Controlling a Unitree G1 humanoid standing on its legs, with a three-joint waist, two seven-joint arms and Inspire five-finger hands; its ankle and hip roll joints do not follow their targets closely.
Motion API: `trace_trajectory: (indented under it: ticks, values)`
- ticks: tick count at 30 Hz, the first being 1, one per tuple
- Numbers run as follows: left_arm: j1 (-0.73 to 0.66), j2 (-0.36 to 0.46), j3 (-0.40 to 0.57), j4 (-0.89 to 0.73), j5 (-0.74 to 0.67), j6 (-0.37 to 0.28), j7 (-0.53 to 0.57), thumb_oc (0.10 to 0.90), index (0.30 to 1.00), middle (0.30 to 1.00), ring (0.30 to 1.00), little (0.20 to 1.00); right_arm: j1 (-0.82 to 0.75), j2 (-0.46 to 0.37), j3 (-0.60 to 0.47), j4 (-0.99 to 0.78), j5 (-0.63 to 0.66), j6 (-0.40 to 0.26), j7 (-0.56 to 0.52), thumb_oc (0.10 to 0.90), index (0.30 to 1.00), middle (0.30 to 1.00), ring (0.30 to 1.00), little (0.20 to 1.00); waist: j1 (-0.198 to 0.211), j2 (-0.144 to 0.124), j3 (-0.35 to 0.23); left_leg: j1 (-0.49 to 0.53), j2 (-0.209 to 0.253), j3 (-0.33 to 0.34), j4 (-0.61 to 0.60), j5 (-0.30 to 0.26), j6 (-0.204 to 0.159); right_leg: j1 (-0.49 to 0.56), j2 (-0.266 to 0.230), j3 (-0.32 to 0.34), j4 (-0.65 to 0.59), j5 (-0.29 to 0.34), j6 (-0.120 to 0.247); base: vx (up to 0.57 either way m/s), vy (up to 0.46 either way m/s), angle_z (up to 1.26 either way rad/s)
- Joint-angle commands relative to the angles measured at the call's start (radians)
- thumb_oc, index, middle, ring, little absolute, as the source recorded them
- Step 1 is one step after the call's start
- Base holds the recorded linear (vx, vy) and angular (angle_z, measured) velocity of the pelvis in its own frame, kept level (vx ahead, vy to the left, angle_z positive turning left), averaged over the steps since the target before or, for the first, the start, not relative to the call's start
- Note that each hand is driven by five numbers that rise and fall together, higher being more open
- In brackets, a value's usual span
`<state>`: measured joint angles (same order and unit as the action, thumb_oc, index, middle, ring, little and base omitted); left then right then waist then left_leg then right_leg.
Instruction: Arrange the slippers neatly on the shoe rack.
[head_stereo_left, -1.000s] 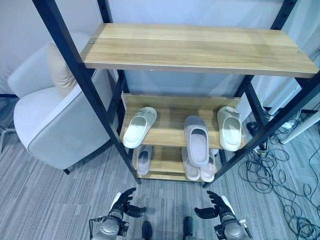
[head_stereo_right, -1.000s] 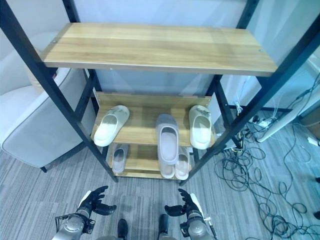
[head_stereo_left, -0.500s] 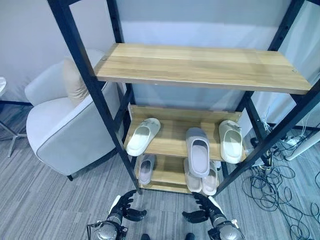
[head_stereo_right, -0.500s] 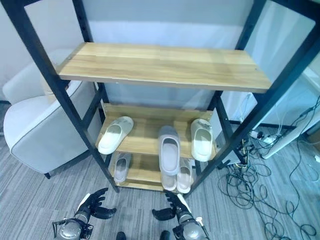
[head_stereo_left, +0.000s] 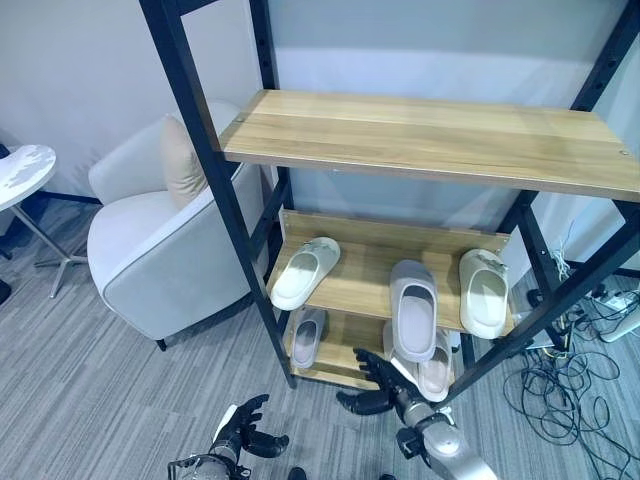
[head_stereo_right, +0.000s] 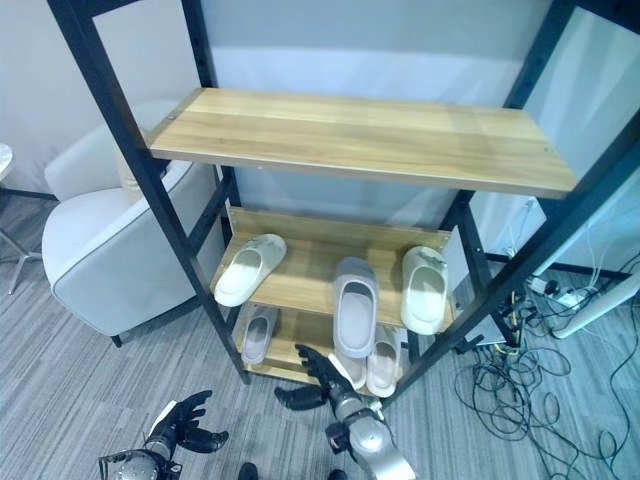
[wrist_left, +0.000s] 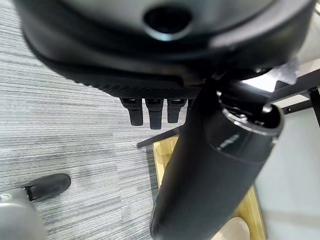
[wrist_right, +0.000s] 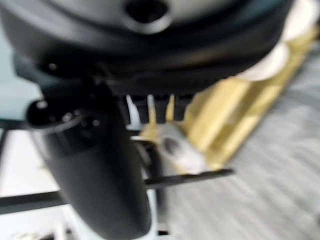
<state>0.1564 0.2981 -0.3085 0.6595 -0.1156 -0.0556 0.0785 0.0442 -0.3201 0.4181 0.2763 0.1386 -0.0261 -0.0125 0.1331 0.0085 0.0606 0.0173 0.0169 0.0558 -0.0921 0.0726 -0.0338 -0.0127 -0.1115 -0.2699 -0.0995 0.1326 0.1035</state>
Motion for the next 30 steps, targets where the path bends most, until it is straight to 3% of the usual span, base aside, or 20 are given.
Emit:
trace_trajectory:
  ticks: [1, 13, 25, 30]
  values:
    - [-0.093, -0.011, -0.007, -0.012, 0.027, -0.056, 0.021, 0.8, 0.9, 0.9, 0.9, 0.9, -0.063, -0.02, -0.038, -0.155, 0.043, -0.106, 0.014, 0.8, 0.9, 0.9, 0.9, 0.9, 0.02, 0.028, -0.031, -0.04, -0.013, -0.069, 0.005, -0.019, -0.053, 0.006, -0.014, 0.019, 0.012, -0.064, 0.087, 0.01, 0.008, 0.11]
    - [-0.07, -0.031, -0.016, -0.002, 0.031, -0.059, 0.023, 0.8, 0.9, 0.9, 0.9, 0.9, -0.068, -0.055, -0.1, -0.356, 0.019, -0.149, -0.016, 0.8, 0.9, 0.9, 0.9, 0.9, 0.007, 0.04, -0.046, -0.036, -0.012, -0.068, 0.005, -0.024, -0.053, 0.007, -0.018, 0.02, 0.012, -0.062, 0.089, 0.0, 0.002, 0.02]
    - [-0.05, -0.052, -0.03, 0.007, 0.03, -0.068, 0.036, 0.8, 0.9, 0.9, 0.9, 0.9, -0.129, -0.109, -0.167, -0.456, -0.228, -0.182, -0.157, 0.8, 0.9, 0.9, 0.9, 0.9, 0.008, 0.042, -0.054, -0.031, -0.013, -0.076, 0.005, -0.028, -0.046, 0.016, -0.015, 0.022, 0.012, -0.066, 0.09, 0.0, 0.0, 0.0]
    - [-0.045, -0.057, -0.037, 0.014, 0.035, -0.069, 0.035, 0.8, 0.9, 0.9, 0.9, 0.9, -0.13, -0.122, -0.207, -0.473, -0.264, -0.184, -0.197, 0.8, 0.9, 0.9, 0.9, 0.9, 0.007, 0.04, -0.055, -0.031, -0.014, -0.078, 0.005, -0.03, -0.044, 0.017, -0.015, 0.019, 0.012, -0.067, 0.091, 0.0, 0.0, 0.0]
